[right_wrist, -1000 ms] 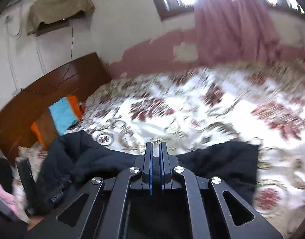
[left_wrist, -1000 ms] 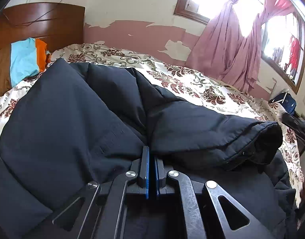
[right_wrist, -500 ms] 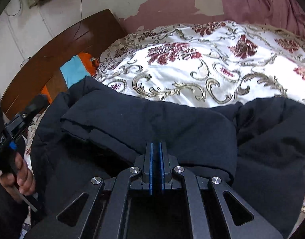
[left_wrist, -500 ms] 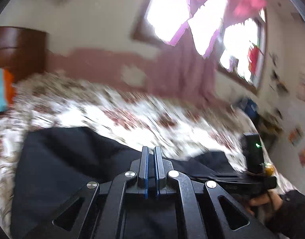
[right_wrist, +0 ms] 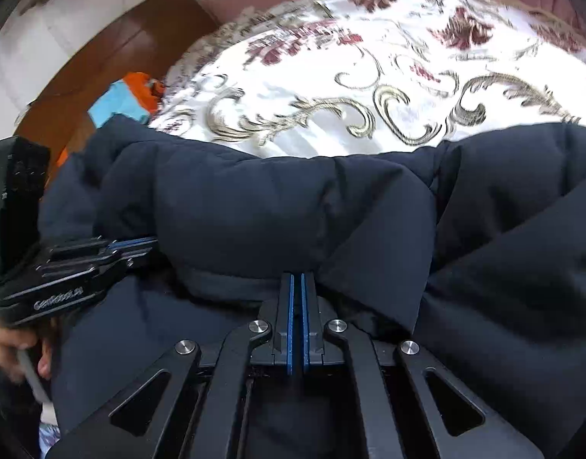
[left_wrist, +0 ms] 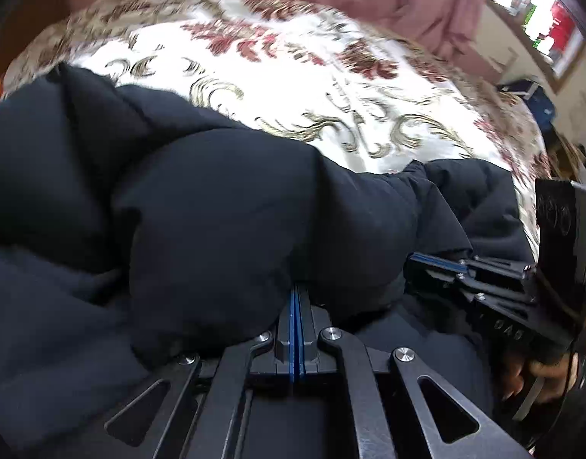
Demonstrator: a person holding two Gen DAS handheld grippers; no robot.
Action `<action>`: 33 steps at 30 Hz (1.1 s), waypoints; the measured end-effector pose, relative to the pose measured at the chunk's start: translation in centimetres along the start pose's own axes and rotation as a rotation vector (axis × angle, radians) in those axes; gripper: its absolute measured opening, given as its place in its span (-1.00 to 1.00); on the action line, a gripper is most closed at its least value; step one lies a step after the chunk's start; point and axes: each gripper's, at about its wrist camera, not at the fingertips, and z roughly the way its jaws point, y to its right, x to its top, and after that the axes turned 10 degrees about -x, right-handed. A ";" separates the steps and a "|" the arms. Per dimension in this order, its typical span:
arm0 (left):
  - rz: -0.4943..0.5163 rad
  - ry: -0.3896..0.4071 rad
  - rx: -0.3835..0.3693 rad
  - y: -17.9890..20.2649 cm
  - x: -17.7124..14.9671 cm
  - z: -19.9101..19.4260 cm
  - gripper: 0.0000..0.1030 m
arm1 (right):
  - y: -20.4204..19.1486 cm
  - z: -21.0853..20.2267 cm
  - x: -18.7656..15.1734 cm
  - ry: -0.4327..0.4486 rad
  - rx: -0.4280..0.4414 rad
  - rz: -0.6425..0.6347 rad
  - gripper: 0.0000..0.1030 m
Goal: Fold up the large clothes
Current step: 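Lift the hem with both tools and fold it toward the collar, then open both tools and release the folded hem onto the jacket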
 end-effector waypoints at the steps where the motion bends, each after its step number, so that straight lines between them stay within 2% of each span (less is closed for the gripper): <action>1: -0.016 -0.009 0.008 -0.2 0.1 0.3 -0.92 | -0.1 0.6 0.2 -0.005 -0.004 0.004 -0.98; 5: -0.022 -0.010 0.049 0.0 0.5 1.5 -0.92 | -0.1 1.9 0.4 -0.007 -0.009 0.003 -1.00; 8: -0.053 0.008 0.043 -0.7 0.6 2.0 -0.92 | 0.3 3.3 0.7 -0.009 0.009 0.039 -1.00; 15: -0.002 0.045 0.113 0.3 -0.1 2.2 -0.91 | -1.5 3.4 -0.1 0.023 -0.067 -0.005 -1.00; 22: -0.005 0.077 0.070 -0.7 -0.1 2.1 -0.92 | -1.6 3.2 0.0 0.041 -0.070 0.016 -1.00; 27: 0.044 0.169 0.017 -0.3 -2.0 -0.2 -0.92 | -0.2 0.8 -1.0 0.089 -0.014 0.073 -0.99; 30: 0.053 0.217 -0.018 -0.3 -2.7 -1.9 -0.92 | -0.4 -0.9 -1.4 0.128 -0.039 0.068 -0.92; 33: 0.067 0.270 -0.019 0.2 -3.3 -3.7 -0.92 | -0.4 -2.6 -1.6 0.176 -0.049 0.075 -0.69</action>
